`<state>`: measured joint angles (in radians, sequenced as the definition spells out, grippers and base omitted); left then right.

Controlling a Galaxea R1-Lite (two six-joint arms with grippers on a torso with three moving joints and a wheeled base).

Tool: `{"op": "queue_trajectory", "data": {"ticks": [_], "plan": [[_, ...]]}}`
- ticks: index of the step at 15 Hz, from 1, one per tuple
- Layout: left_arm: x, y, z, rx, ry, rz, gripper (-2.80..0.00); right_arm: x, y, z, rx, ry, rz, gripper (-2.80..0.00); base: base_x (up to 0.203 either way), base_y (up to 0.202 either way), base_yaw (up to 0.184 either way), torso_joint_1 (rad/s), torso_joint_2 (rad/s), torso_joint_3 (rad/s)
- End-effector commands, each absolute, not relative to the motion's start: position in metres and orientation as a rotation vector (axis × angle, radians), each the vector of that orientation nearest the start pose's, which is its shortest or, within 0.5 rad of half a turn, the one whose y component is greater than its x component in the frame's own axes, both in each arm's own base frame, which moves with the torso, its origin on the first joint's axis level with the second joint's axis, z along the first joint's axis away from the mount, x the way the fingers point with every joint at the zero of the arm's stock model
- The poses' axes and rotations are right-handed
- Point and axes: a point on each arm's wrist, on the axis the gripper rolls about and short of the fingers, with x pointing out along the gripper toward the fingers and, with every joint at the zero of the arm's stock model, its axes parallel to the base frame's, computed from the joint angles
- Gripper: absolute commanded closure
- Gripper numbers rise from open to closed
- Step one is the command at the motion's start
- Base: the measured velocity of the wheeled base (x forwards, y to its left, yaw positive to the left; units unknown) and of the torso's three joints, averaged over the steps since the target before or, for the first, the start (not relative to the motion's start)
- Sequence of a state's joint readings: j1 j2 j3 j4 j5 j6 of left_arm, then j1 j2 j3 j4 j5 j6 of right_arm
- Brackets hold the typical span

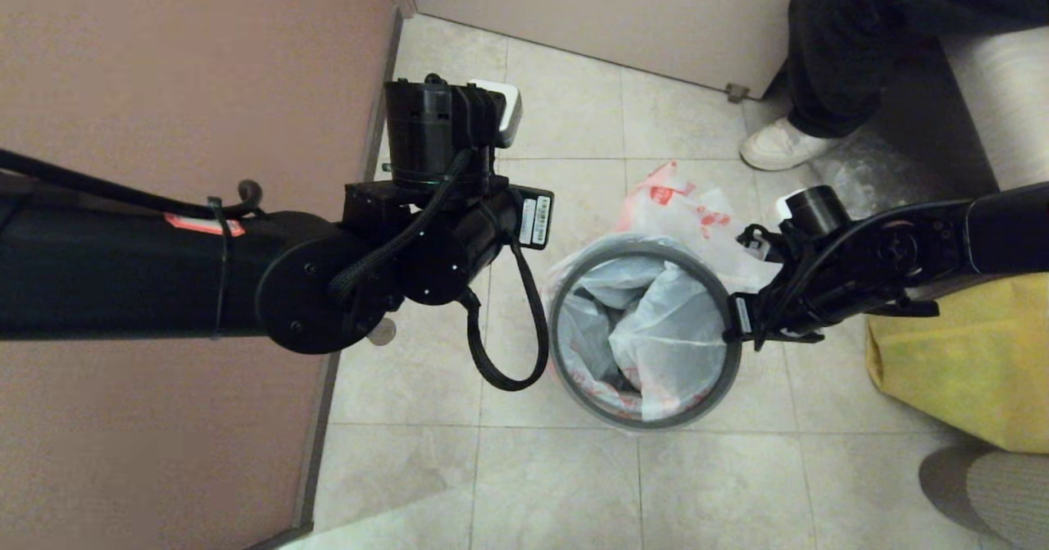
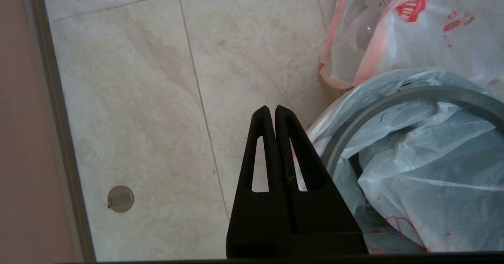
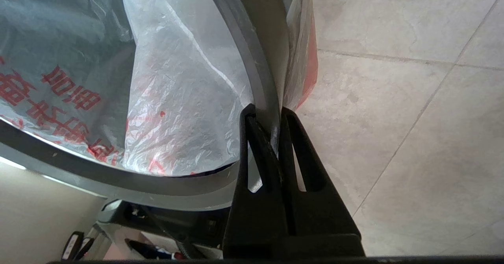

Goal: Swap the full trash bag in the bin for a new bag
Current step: Place the trash can ring on the trash can

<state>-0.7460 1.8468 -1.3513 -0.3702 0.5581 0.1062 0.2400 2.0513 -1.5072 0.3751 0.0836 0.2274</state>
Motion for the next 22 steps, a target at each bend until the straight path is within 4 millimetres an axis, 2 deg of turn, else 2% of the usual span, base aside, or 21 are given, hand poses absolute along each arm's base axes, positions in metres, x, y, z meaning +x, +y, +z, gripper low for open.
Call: {"op": "queue_trajectory", "data": {"ticks": [1, 8, 11, 18, 22], "plan": [[0.28, -0.242, 0.26, 0.183, 0.088, -0.189, 0.0, 0.382, 0.099, 0.153, 0.132, 0.946, 0.199, 0.0, 0.0, 0.0, 0.0, 0.0, 0.0, 0.0], [0.282, -0.243, 0.257, 0.19, 0.095, -0.191, 0.0, 0.393, 0.103, 0.149, 0.122, 0.924, 0.183, 0.0, 0.0, 0.0, 0.0, 0.0, 0.0, 0.0], [0.282, -0.243, 0.257, 0.188, 0.094, -0.189, 0.0, 0.389, 0.109, 0.155, 0.115, 0.911, 0.198, 0.0, 0.0, 0.0, 0.0, 0.0, 0.0, 0.0], [0.281, -0.243, 0.258, 0.187, 0.094, -0.196, 0.0, 0.389, 0.11, 0.155, 0.114, 0.909, 0.2, 0.0, 0.0, 0.0, 0.0, 0.0, 0.0, 0.0], [0.276, -0.236, 0.258, 0.171, 0.211, -0.349, 0.0, 0.39, 0.11, 0.154, 0.113, 0.911, 0.2, 0.0, 0.0, 0.0, 0.0, 0.0, 0.0, 0.0]]}}
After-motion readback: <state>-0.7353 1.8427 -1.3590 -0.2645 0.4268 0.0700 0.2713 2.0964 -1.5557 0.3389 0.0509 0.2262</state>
